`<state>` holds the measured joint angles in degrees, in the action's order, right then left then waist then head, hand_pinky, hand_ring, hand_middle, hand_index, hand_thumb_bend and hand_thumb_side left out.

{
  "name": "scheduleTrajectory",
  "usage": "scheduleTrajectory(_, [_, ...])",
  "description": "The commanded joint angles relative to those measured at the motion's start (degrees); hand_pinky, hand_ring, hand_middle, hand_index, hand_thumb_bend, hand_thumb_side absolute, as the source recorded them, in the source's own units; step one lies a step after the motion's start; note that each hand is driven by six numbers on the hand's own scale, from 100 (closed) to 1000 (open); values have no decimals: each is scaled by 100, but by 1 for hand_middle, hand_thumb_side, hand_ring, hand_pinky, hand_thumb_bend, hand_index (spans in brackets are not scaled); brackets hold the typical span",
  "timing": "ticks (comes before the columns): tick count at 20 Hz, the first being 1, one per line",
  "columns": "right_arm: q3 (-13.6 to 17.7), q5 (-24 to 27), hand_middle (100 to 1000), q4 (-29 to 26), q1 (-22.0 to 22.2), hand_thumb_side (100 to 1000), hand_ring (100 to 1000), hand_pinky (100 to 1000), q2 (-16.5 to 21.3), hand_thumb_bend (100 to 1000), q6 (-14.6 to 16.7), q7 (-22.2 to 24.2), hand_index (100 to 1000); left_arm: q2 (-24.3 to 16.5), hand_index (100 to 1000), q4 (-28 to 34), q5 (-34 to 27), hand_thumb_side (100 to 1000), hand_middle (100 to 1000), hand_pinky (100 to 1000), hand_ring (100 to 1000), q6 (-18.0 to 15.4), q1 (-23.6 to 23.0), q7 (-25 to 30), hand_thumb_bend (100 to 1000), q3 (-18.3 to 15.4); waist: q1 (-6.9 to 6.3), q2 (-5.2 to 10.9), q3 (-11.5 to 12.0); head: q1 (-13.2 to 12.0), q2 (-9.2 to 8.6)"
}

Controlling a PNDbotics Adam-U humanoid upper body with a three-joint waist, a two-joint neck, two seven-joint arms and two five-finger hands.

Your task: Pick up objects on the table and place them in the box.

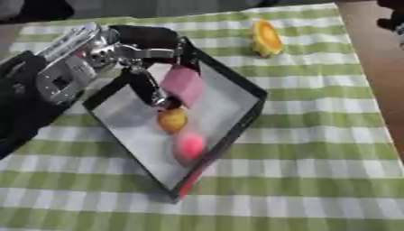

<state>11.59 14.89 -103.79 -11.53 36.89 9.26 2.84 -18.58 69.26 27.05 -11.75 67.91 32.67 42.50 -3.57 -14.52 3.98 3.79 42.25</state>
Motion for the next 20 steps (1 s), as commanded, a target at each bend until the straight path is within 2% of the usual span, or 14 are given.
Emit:
scheduleTrajectory(1, [31, -31, 771, -49, -27, 586, 956, 872, 121, 100, -6, 19, 922, -11, 654, -62, 36, 100, 607, 664, 668, -107, 64, 2, 207, -92, -33, 82, -6, 8, -32])
scheduleTrajectory(9, [30, -41, 770, -46, -11, 587, 956, 873, 106, 100, -9, 21, 922, 29, 692, -15, 36, 111, 641, 688, 697, -169, 35, 277, 295, -65, -37, 92, -22, -5, -26])
scheduleTrajectory(13, [31, -37, 770, -43, -3, 587, 955, 873, 102, 100, -12, 20, 922, 16, 784, 41, 73, 242, 729, 744, 761, -179, 42, 454, 432, -85, -39, 105, -21, -5, -25])
scheduleTrajectory(16, [29, -40, 770, -36, 10, 588, 955, 873, 100, 100, -15, 23, 922, -8, 835, 57, 143, 477, 769, 778, 797, -110, 46, 510, 587, -140, -41, 114, -13, -6, -27])
scheduleTrajectory(20, [27, -42, 770, -33, 14, 587, 955, 873, 97, 100, -15, 28, 922, -6, 869, 78, 257, 563, 799, 796, 821, 12, 46, 559, 651, -151, -38, 121, -10, -6, -34])
